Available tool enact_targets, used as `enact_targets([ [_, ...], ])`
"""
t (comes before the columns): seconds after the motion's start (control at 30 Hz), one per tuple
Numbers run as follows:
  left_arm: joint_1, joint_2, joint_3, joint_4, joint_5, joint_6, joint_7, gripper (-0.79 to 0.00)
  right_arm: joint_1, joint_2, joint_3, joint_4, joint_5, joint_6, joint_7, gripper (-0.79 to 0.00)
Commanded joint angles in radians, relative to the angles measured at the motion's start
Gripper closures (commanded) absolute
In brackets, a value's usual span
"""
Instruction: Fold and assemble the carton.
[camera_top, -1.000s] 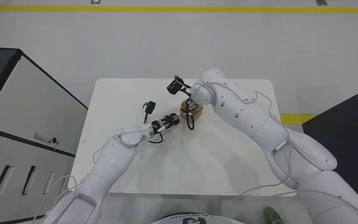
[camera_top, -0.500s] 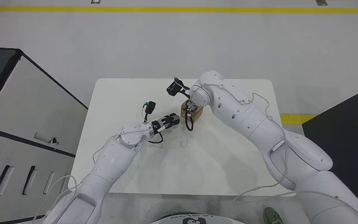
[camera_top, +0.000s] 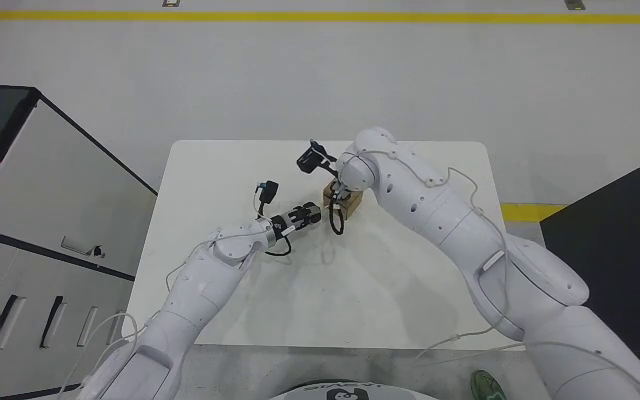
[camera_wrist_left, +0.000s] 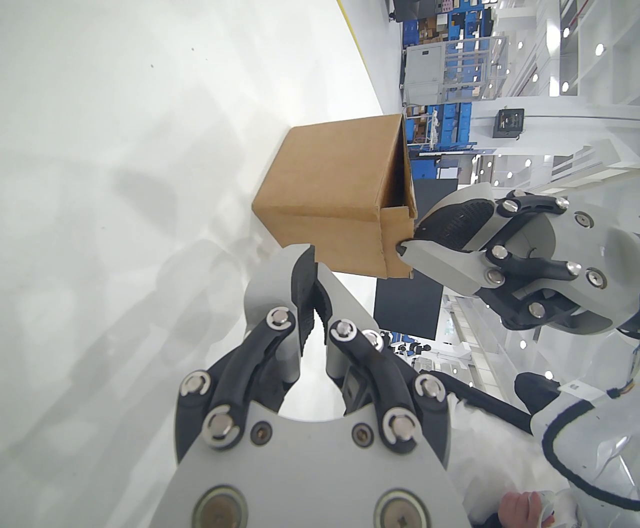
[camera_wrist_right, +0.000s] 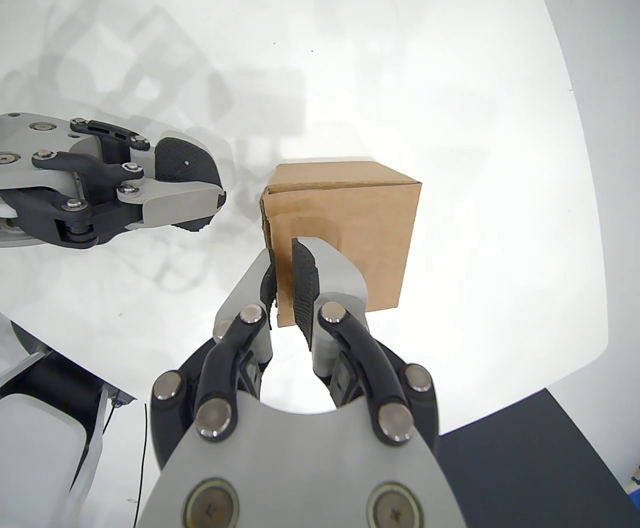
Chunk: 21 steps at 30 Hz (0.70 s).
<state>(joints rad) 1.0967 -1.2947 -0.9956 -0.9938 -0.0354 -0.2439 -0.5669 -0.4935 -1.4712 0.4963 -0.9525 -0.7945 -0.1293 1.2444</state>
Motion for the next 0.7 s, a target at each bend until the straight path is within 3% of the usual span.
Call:
enact_targets([
  [0.0,0.0,0.0,0.0,0.0,0.0,0.0,0.0,0.0,-0.001,-0.002,0.004,0.006,0.006,-0.002,-0.001,-0.092],
  [0.5,0.0,0.0,0.0,0.0,0.0,0.0,0.0,0.0,-0.006,-0.012,0.072,0.097,0.137,-0.052,-0.005,-0.194],
  [0.67,0.0,0.0,0.0,0.0,0.0,0.0,0.0,0.0,-0.006,-0.013,0.09,0.112,0.155,-0.048,-0.019,-0.169],
])
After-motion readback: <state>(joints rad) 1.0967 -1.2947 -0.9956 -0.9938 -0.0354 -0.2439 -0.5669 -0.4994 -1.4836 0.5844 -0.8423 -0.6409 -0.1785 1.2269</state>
